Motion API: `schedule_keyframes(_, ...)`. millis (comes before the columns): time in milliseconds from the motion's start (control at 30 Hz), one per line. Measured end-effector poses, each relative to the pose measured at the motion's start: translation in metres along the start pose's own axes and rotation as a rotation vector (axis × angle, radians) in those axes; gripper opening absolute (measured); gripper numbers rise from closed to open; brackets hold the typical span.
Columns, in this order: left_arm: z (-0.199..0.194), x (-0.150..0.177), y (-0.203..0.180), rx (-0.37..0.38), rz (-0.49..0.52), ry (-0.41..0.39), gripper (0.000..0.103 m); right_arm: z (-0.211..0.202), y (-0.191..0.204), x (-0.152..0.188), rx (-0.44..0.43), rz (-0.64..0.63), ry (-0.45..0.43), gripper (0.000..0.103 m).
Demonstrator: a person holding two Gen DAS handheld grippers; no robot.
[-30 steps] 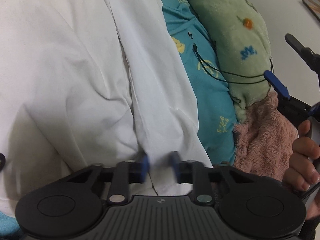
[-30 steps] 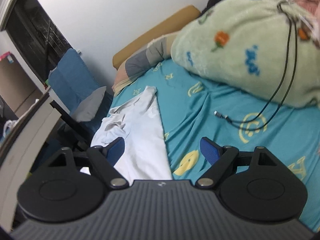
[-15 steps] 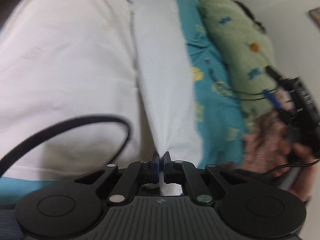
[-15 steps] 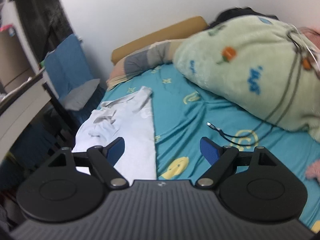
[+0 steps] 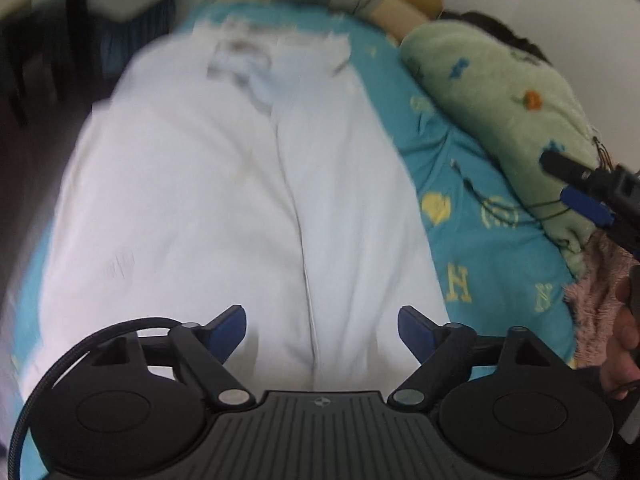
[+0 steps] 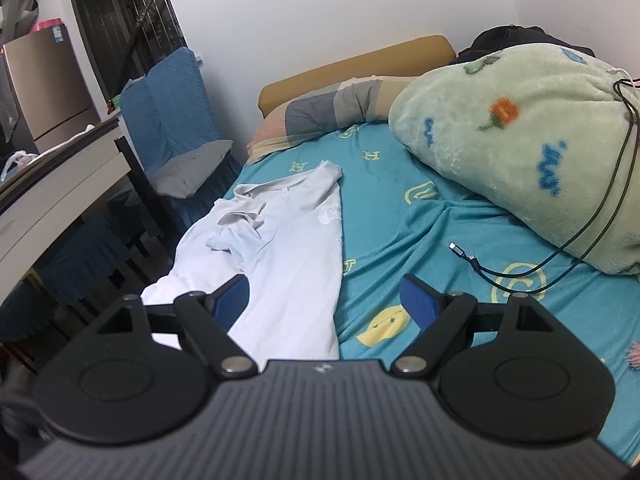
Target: Fold clothes
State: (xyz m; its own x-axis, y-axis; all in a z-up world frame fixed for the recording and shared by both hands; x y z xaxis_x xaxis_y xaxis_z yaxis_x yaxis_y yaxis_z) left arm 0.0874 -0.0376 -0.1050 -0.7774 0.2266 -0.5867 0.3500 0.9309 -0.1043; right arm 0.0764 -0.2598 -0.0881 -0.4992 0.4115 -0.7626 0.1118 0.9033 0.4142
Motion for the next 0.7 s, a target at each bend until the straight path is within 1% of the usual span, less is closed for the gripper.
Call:
schedule_keyframes(67,-0.007,-0.004,0.010,-0.034,-0.004,-0.080,0.098,0.002,0.002,0.004,0.014,-0.032,-0.003,0.084)
schedule_keyframes(133,-0.011,-0.005,0.022,-0.051,-0.053,-0.099,0.098,0.007,0.010,0.009,0.018,-0.086,0.013,0.084)
schedule_keyframes(200,-0.025,-0.007,0.033,-0.068,-0.055,-0.150,0.098,0.018,0.031,0.007,0.000,-0.173,0.037,0.084)
schedule_keyframes(233,-0.030,-0.008,0.038,-0.110,-0.024,-0.172,0.098,0.024,0.041,0.006,-0.010,-0.216,0.050,0.084)
schedule_keyframes(267,-0.035,-0.007,0.043,-0.166,0.001,-0.183,0.098,0.029,0.053,0.003,-0.020,-0.259,0.056,0.084)
schedule_keyframes(333,-0.038,-0.004,0.057,-0.212,0.013,-0.190,0.098,0.045,0.091,-0.010,-0.065,-0.358,0.062,0.084)
schedule_keyframes(367,-0.039,-0.002,0.066,-0.211,-0.009,-0.189,0.098,0.057,0.114,-0.014,-0.092,-0.418,0.083,0.084)
schedule_keyframes(400,-0.038,0.001,0.074,-0.197,-0.046,-0.187,0.098,0.073,0.138,-0.015,-0.111,-0.474,0.108,0.084)
schedule_keyframes(467,-0.034,0.003,0.091,-0.135,-0.113,-0.192,0.098,0.105,0.185,-0.017,-0.151,-0.585,0.159,0.084)
schedule_keyframes(500,-0.029,0.003,0.099,-0.124,-0.129,-0.191,0.098,0.123,0.207,-0.016,-0.164,-0.636,0.186,0.084)
schedule_keyframes(567,-0.018,0.000,0.121,-0.165,-0.149,-0.167,0.098,0.170,0.249,-0.003,-0.161,-0.719,0.247,0.083)
schedule_keyframes(633,-0.013,0.000,0.143,-0.202,-0.167,-0.179,0.098,0.220,0.288,0.019,-0.155,-0.789,0.331,0.083)
schedule_keyframes(700,-0.011,0.001,0.166,-0.222,-0.203,-0.193,0.098,0.268,0.321,0.045,-0.141,-0.844,0.405,0.083)
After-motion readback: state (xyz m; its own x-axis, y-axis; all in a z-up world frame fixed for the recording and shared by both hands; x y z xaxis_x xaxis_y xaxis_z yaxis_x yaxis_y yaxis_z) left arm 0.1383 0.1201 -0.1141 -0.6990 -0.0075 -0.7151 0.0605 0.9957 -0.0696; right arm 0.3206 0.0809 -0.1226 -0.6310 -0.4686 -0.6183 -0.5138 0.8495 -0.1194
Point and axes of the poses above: each gripper's, at about its wrist camera, not at the fingertips, and z roughly the way its jaws point, y to its left, x to its underside, the point moved 9 cm from there along z, roughly the way its jaws point, and after that the axes turned 7 degrees about z, right-handed, at the moved point
